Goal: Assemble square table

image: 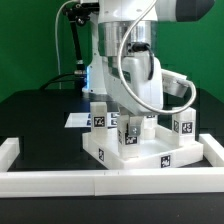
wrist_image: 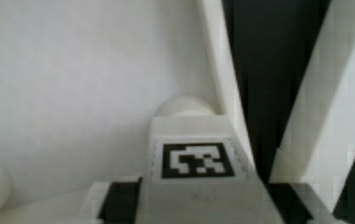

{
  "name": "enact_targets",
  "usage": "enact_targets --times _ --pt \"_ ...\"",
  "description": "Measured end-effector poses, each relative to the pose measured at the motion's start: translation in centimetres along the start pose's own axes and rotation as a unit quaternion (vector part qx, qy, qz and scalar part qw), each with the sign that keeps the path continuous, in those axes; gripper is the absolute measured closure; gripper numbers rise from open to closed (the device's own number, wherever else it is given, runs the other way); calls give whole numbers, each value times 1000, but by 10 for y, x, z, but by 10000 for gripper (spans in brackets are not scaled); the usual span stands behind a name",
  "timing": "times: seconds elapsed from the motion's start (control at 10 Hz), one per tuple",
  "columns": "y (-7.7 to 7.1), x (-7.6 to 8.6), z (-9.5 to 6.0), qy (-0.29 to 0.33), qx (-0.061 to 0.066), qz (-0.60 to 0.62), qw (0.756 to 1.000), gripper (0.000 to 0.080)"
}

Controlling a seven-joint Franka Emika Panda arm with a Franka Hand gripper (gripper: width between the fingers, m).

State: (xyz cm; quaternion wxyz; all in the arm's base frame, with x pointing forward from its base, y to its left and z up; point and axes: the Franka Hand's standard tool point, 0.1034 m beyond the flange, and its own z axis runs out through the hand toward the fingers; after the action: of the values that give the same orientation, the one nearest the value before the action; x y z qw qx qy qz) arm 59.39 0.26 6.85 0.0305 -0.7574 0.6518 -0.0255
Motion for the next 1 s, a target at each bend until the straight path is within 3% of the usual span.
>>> enact_targets --times 0.4,0.5,0.6,0.7,1.0 --pt "0 -2 0 -7 2 57 998 508" --pt "0 -2 0 -7 2 19 1000 316" --pt "0 -3 0 -7 3 6 1000 316" --pt "-1 -4 0 -5 6 -28 1000 181" --pt "-2 -8 1 -6 7 -182 983 151"
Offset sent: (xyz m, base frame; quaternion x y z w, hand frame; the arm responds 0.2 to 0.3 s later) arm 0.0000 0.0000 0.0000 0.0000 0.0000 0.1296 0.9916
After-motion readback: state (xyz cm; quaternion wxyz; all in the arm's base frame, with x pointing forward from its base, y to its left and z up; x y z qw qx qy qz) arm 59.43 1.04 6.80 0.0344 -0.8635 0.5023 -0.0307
